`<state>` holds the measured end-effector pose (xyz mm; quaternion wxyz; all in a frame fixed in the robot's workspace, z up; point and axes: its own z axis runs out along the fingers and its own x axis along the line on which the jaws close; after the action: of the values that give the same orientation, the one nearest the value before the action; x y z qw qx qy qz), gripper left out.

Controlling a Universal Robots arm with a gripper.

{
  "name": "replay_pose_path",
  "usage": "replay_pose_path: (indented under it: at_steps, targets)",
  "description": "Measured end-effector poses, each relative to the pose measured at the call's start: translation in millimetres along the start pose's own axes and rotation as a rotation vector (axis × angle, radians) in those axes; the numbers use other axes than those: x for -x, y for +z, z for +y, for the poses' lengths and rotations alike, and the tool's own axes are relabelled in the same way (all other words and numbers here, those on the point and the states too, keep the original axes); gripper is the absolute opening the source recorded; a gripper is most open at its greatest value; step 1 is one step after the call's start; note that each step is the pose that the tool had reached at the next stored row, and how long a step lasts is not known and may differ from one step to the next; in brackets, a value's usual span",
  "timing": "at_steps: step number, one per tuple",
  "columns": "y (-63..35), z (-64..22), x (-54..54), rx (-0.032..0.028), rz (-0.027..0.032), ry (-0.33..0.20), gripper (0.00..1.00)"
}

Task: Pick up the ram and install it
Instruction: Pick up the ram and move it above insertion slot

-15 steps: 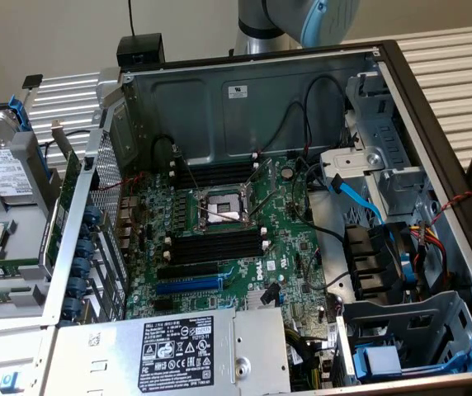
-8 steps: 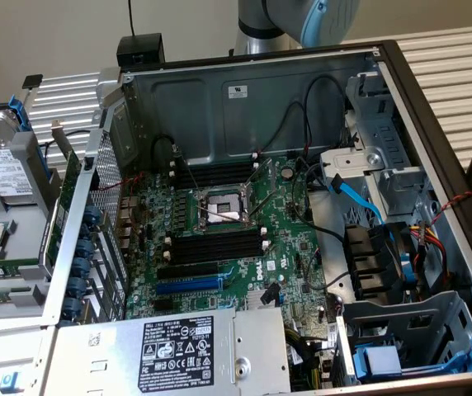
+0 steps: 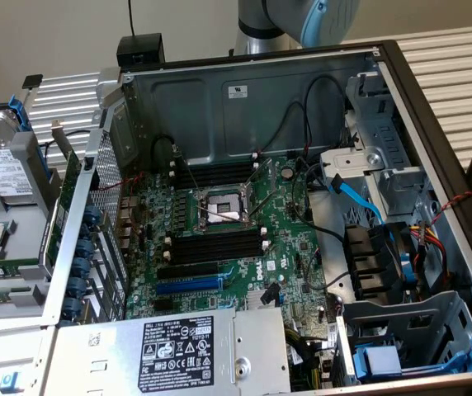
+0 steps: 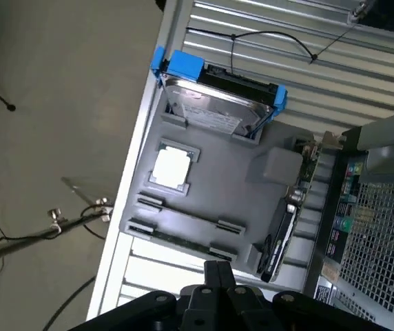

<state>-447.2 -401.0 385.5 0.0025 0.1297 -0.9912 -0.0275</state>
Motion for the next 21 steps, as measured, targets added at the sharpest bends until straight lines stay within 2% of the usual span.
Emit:
replay_pose_path:
  at_steps: [21]
  targets:
    - [0.5,-0.1,0.0,0.0009,0.0211,-0.382,0.1]
